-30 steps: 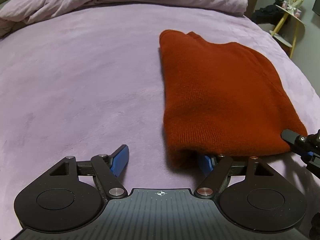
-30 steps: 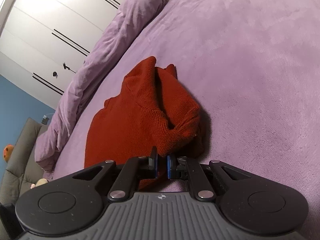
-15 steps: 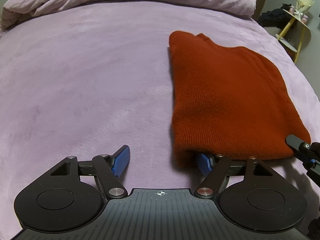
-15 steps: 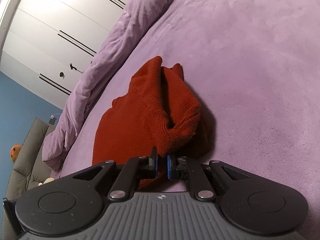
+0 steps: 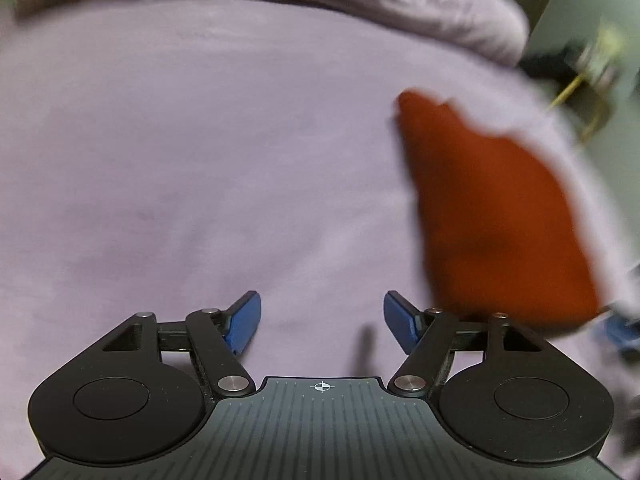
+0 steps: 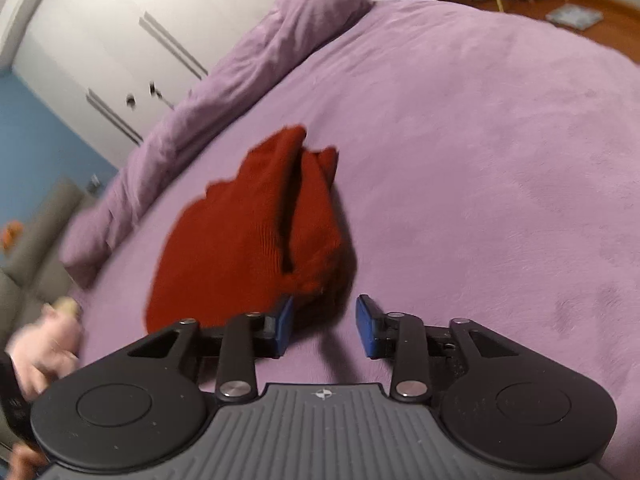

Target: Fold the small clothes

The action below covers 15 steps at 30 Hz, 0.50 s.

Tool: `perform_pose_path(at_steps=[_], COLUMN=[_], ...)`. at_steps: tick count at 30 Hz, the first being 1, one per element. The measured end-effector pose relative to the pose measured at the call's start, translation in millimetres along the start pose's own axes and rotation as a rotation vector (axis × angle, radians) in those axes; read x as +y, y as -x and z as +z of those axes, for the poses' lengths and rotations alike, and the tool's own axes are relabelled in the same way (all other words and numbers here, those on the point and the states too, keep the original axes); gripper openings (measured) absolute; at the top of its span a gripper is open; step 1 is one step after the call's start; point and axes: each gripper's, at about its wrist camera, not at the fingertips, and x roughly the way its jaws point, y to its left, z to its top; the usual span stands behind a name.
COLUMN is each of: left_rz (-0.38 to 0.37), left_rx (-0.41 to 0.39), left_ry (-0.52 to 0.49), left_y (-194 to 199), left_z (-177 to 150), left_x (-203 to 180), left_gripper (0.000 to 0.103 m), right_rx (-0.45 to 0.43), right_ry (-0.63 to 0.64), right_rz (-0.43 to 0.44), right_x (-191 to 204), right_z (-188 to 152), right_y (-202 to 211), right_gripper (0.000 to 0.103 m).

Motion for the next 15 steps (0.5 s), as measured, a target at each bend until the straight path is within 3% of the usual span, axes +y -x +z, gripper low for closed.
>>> perform_pose_path(at_steps=[3,5,9,13,15], left_rz=[-0.253,-0.335,-0.345,-0.405,-0.417], left_rx=[0.025,0.051,0.117,0.155,0.169], left_ry=[0.132,0.156,0.116,0.151,0.170], left_y=[-10,-30,-75,-110,-122], left_z=[20,34,56,66,69], left_x=[6,0,-22,-29,-30], left_gripper=[0.081,0.081,0.080,0.079,0.075], right_rx=[0.000,0.017,0.116,0.173,0.199], right_ry=[-0.091,-0.126,-0.116,-0.098,-0.109], right_rz=[0.104,0.156,0.169,0.215,0.256], right_x=[-12,-18,-17,-12,-10], right_z=[17,31,59,73,75], right_y=[-8,-23,-65,-96,-107], right_gripper=[0.069,0.070,0.070,0.069,0.063])
